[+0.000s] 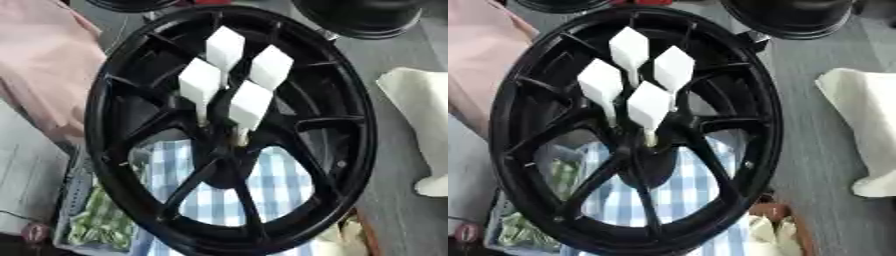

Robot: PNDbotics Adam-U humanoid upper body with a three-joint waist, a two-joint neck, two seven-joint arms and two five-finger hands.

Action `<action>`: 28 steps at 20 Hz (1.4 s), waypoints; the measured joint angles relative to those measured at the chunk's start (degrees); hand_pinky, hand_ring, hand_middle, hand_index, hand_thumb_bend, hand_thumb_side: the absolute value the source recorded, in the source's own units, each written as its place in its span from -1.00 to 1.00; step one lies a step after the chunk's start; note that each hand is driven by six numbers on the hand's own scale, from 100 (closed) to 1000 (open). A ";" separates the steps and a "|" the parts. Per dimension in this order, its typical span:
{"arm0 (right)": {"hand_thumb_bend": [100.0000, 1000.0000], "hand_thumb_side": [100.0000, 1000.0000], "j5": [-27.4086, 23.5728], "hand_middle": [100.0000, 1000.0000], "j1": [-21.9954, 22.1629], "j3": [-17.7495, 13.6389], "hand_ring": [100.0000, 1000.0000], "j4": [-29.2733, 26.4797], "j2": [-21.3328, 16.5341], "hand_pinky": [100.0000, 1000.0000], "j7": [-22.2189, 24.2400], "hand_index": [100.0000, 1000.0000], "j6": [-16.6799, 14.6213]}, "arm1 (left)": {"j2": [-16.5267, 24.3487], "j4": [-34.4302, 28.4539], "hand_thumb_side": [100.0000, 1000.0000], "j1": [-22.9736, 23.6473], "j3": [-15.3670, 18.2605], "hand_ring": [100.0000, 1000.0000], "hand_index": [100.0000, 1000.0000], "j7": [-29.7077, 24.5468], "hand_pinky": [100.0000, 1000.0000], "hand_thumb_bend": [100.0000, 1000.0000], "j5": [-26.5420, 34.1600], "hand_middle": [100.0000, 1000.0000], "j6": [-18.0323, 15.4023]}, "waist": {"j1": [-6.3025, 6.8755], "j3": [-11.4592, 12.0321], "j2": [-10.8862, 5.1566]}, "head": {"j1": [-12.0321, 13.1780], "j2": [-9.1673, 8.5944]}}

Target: Pull the pin out of the wheel hub.

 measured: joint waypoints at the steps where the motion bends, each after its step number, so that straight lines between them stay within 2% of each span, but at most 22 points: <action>1: -1.00 0.08 0.84 0.55 -0.90 0.52 0.65 -0.02 -0.32 0.66 1.57 0.62 -0.13 | 0.05 -0.02 0.31 0.00 -0.01 0.54 0.69 -0.03 0.47 -0.04 0.00 0.52 0.02 | -0.10 0.00 -0.03 | 0.00 0.00; 2: -1.00 -0.10 2.04 0.56 -1.77 1.12 0.68 -0.09 -0.68 0.69 3.62 0.62 -0.37 | 0.23 -0.03 0.31 -0.01 -0.02 0.54 0.69 -0.05 0.47 -0.04 0.00 0.52 0.03 | -0.26 0.00 -0.11 | -0.03 0.00; 6: -1.00 -0.05 11.61 0.59 -5.51 4.54 0.70 -1.70 -1.73 0.71 17.90 0.62 -3.21 | 0.66 -0.21 0.31 -0.05 -0.37 0.54 0.68 -0.19 0.47 -0.04 -0.06 0.52 0.18 | -0.79 0.17 -0.30 | -0.30 0.02; 7: -1.00 -0.24 13.75 0.62 -6.09 5.21 0.75 -2.06 -1.76 0.74 21.24 0.64 -4.09 | 0.75 -0.32 0.31 -0.06 -0.38 0.54 0.68 -0.24 0.47 -0.05 -0.07 0.52 0.22 | -0.88 0.21 -0.30 | -0.37 0.02; 9: -1.00 -0.39 17.96 0.64 -7.34 7.76 0.78 -3.83 -2.43 0.76 28.76 0.64 -6.76 | 1.03 -0.45 0.31 -0.29 -0.58 0.54 0.68 -0.39 0.47 -0.05 -0.13 0.52 0.31 | -1.24 0.53 -0.30 | -0.52 0.02; 12: -1.00 -0.50 21.85 0.66 -9.24 11.22 0.80 -6.43 -2.68 0.77 38.13 0.64 -10.41 | 1.45 -0.68 0.31 -0.54 -0.72 0.54 0.67 -0.61 0.47 -0.05 -0.28 0.52 0.44 | -2.06 0.69 -0.29 | -0.62 0.02; 13: -0.84 -0.57 22.31 0.65 -9.76 12.18 0.80 -6.94 -2.68 0.76 40.43 0.64 -11.25 | 1.46 -0.70 0.31 -0.58 -0.73 0.54 0.67 -0.66 0.47 -0.05 -0.32 0.52 0.48 | -2.08 0.70 -0.29 | -0.73 0.01; 14: -1.00 -0.56 22.48 0.67 -10.18 13.03 0.80 -7.28 -2.68 0.76 42.32 0.65 -11.88 | 1.47 -0.73 0.32 -0.65 -0.74 0.54 0.67 -0.69 0.47 -0.06 -0.32 0.52 0.49 | -2.08 0.70 -0.27 | -0.82 0.01; 20: -1.00 -0.66 22.04 0.65 -12.86 17.45 0.75 -7.43 -2.25 0.75 48.48 0.67 -13.05 | 1.48 -0.75 0.32 -1.08 -1.07 0.55 0.66 -0.95 0.45 -0.06 -0.32 0.52 0.73 | -2.41 0.71 0.11 | -1.30 -0.03; 28: -1.00 -0.72 21.83 0.64 -16.07 20.80 0.73 -5.44 0.54 0.74 49.91 0.66 -13.37 | 1.48 -0.76 0.32 -1.18 -1.40 0.55 0.66 -1.13 0.44 -0.07 -0.33 0.53 0.89 | -2.34 0.68 0.11 | -1.46 -0.03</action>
